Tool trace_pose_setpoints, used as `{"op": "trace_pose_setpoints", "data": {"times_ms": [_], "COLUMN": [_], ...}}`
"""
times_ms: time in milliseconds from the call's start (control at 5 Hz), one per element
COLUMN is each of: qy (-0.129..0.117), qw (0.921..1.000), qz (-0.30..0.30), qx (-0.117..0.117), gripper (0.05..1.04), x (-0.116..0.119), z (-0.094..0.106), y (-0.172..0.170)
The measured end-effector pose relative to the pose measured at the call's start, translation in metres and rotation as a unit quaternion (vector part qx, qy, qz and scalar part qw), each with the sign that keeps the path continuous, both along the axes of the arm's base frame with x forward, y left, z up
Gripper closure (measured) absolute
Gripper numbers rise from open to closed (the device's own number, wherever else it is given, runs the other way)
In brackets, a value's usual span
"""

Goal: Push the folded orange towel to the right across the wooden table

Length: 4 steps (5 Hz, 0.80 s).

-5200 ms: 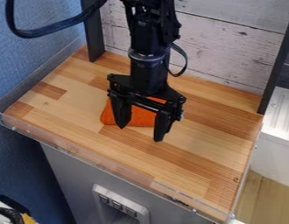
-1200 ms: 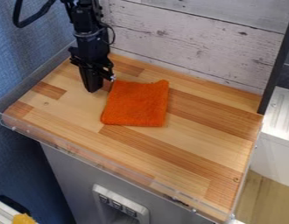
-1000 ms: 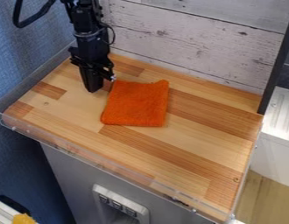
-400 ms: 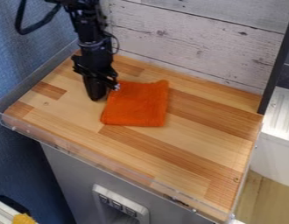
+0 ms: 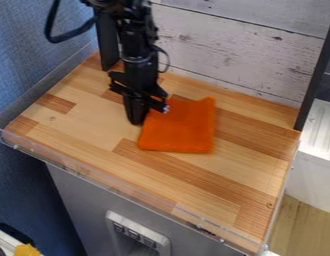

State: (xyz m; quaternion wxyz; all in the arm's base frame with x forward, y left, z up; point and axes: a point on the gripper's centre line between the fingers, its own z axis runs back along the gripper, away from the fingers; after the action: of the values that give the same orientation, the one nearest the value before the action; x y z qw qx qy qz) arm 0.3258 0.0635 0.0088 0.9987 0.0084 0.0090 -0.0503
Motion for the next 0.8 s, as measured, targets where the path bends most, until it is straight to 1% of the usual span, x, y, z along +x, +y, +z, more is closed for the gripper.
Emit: {"op": "trace_pose_setpoints", "data": {"times_ms": [400,600,800], "qy": [-0.014,-0.023,-0.026], "qw": [0.9996,0.9993,0.9989], "qz": [0.024,0.03,0.039], "qx": [0.003,0.001,-0.004], "gripper": [1.025,1.025,1.025], "x": [0.009,0.013,0.017], "z": [0.0,0.001,0.001], "y": [-0.052,-0.072,-0.085]}}
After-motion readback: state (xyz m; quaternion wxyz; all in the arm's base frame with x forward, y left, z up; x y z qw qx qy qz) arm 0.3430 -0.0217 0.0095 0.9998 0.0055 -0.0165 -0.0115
